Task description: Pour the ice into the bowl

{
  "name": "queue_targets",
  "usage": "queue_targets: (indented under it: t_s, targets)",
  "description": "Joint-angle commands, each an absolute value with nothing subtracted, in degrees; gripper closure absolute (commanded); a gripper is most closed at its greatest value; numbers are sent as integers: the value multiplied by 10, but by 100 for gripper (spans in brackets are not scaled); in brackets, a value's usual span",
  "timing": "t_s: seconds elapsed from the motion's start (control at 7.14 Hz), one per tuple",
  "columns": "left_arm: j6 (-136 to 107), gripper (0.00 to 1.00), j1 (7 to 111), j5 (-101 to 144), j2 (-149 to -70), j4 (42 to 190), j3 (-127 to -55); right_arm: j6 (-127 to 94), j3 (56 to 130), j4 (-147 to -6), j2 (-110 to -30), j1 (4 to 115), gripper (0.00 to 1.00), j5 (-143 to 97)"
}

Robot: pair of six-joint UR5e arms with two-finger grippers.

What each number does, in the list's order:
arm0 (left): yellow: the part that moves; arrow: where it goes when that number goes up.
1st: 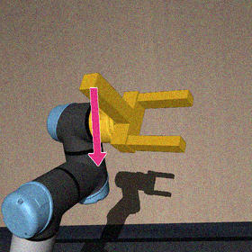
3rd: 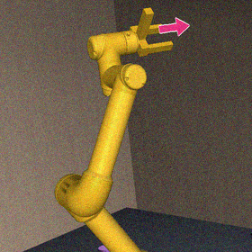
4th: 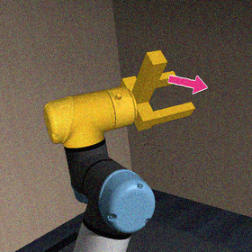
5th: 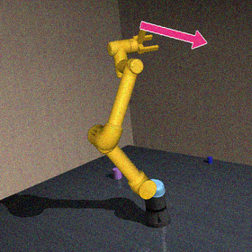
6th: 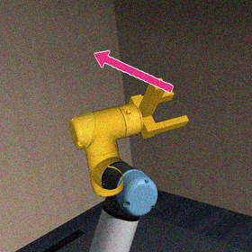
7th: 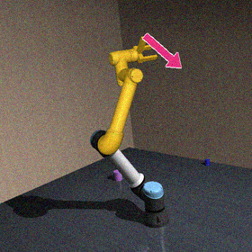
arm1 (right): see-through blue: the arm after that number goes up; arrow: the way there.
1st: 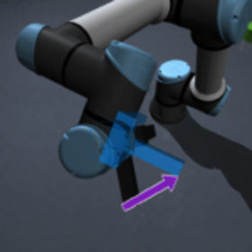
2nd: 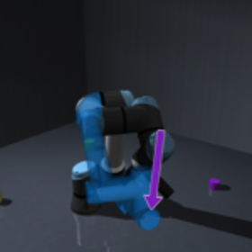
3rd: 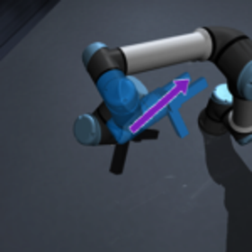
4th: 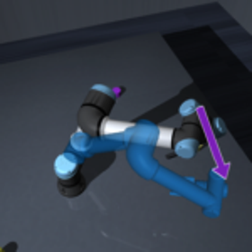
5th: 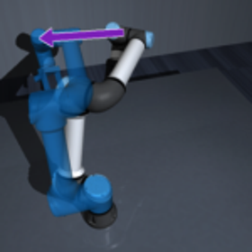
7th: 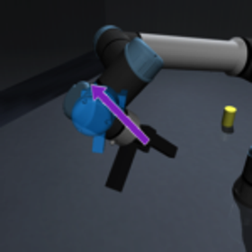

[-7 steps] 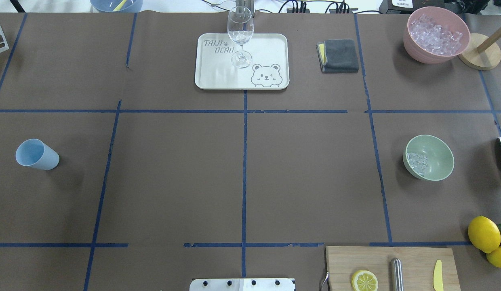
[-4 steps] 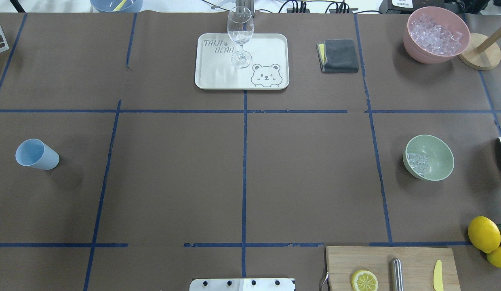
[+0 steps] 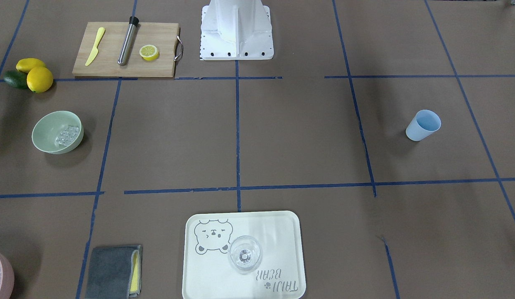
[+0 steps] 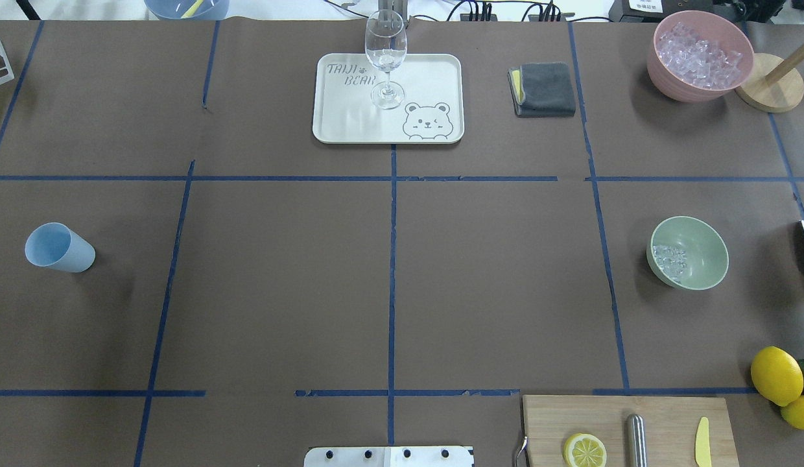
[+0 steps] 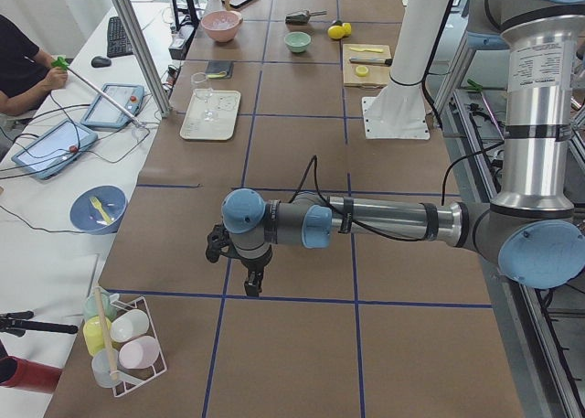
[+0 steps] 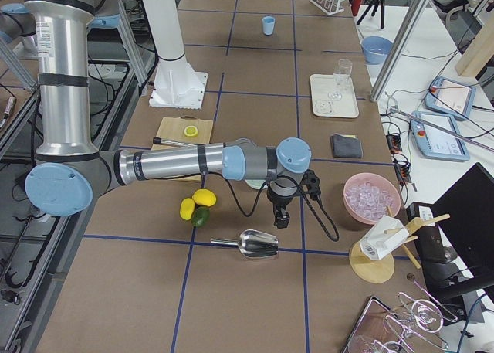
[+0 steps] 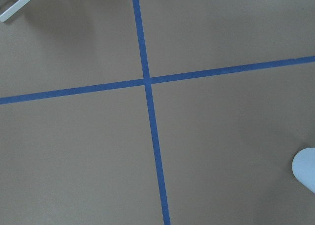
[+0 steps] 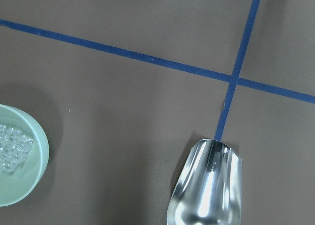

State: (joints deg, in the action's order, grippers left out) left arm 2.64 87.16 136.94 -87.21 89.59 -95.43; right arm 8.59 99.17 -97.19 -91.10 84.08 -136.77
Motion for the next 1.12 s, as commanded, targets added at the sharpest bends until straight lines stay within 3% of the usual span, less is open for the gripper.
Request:
queue_targets:
  t_s: [0.0,0.98]
  targets:
    - [23,0,878,1369,-870,887,-963,84,984,-971,-913,840,0,-1383]
    - [30,0,885,1373,-867,891,-975,33,962,-919,-920,850,0,-1370]
